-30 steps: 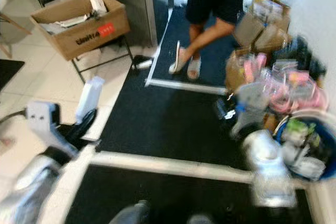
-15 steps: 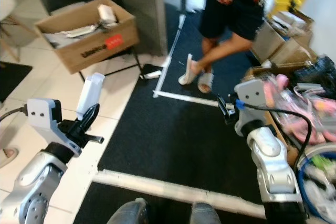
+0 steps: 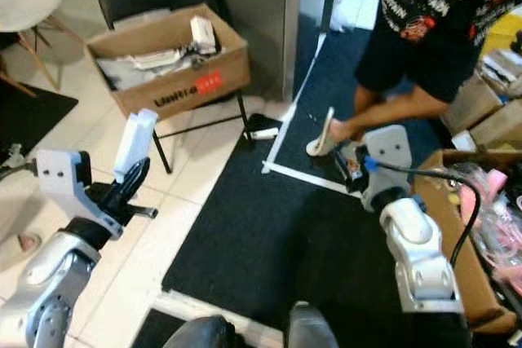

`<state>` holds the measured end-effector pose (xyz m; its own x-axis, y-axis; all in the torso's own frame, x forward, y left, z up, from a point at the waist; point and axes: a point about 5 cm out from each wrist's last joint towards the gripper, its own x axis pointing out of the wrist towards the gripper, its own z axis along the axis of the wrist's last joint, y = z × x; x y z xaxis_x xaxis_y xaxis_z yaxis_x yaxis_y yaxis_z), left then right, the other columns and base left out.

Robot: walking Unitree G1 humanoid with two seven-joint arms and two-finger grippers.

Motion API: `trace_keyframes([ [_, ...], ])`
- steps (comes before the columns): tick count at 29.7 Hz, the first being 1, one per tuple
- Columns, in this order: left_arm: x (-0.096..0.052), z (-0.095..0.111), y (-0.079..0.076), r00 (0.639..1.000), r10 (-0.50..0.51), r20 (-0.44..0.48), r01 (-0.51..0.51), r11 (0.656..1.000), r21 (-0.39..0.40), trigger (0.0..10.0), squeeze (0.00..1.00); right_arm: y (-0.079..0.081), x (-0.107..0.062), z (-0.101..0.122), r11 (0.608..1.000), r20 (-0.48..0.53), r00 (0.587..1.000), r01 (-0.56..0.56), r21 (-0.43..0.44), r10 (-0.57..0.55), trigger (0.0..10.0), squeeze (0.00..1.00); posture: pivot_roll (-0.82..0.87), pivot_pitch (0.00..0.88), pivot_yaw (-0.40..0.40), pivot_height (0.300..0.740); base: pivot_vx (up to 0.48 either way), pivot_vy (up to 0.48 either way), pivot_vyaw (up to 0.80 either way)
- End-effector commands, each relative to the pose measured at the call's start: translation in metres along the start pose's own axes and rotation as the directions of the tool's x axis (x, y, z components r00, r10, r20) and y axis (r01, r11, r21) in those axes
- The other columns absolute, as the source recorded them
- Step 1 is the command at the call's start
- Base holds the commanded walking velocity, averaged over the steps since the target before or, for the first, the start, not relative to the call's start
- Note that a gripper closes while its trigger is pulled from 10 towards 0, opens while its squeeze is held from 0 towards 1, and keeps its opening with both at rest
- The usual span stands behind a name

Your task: Picking trash to rubbish bin

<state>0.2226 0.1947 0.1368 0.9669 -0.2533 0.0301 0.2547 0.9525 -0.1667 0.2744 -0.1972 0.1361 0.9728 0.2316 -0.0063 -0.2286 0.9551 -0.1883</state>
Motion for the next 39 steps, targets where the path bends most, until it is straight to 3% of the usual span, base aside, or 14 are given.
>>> trace_keyframes([
  [1, -0.002, -0.0032, 0.0043, 1.0, 0.028, -0.013, -0.028, 0.999, -0.015, 10.0, 0.0, 0.0026, -0.0002, -0.0012, 1.0, -0.007, 1.0, -0.011, 0.001, 0.011, 10.0, 0.0, -0.11, 0.085, 0.045, 0.74, 0.48, 0.0, 0.0],
  [39, 0.0003, -0.0029, 0.0101, 0.997, 0.08, -0.001, -0.08, 0.992, -0.094, 10.0, 0.0, 0.0004, 0.0002, -0.0034, 1.0, -0.017, 1.0, -0.015, -0.004, 0.015, 10.0, 0.0, -0.11, 0.078, 0.037, 0.74, 0.48, 0.0, 0.0],
])
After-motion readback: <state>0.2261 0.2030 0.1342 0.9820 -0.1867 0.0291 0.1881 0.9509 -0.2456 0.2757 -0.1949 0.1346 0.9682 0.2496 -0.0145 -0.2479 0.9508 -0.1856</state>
